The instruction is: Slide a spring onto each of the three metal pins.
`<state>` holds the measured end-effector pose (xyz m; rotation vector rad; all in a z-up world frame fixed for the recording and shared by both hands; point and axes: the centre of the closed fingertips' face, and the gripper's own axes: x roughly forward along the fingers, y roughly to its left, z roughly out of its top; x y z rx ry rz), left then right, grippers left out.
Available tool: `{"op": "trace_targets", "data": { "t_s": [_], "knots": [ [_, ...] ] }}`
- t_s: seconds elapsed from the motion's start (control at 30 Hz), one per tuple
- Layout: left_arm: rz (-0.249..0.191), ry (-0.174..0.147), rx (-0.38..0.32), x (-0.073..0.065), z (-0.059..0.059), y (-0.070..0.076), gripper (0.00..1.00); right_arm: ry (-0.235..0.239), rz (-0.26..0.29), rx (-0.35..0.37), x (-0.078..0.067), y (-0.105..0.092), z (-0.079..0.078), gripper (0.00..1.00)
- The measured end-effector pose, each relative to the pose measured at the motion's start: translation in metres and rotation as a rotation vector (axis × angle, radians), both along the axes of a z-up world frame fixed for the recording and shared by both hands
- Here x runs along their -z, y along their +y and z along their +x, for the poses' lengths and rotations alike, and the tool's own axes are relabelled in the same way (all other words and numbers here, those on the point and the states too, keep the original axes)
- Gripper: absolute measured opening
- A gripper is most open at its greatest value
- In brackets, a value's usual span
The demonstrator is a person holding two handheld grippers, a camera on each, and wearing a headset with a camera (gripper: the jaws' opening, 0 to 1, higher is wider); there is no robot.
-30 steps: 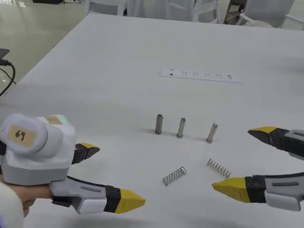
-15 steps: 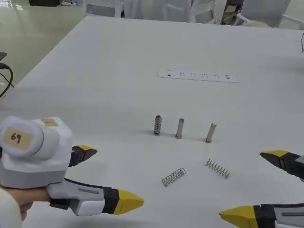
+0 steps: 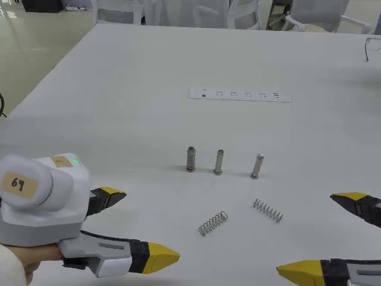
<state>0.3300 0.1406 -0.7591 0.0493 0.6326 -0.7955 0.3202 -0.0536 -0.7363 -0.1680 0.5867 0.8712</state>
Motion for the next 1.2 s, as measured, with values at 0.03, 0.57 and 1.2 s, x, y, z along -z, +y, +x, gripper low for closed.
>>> {"op": "trace_targets", "data": {
  "t_s": [0.03,0.57,1.2],
  "knots": [
    [0.000,-0.005,0.008,0.000,0.001,-0.003,0.86,0.000,0.001,0.002,0.000,0.000,0.000,0.99],
    [-0.008,0.014,0.070,0.007,0.008,-0.028,0.76,-0.011,0.027,0.058,-0.005,-0.004,-0.001,0.98],
    [-0.033,0.025,0.156,0.020,0.004,-0.074,0.56,-0.004,0.038,0.069,-0.005,-0.007,-0.003,0.96]
  ]
}}
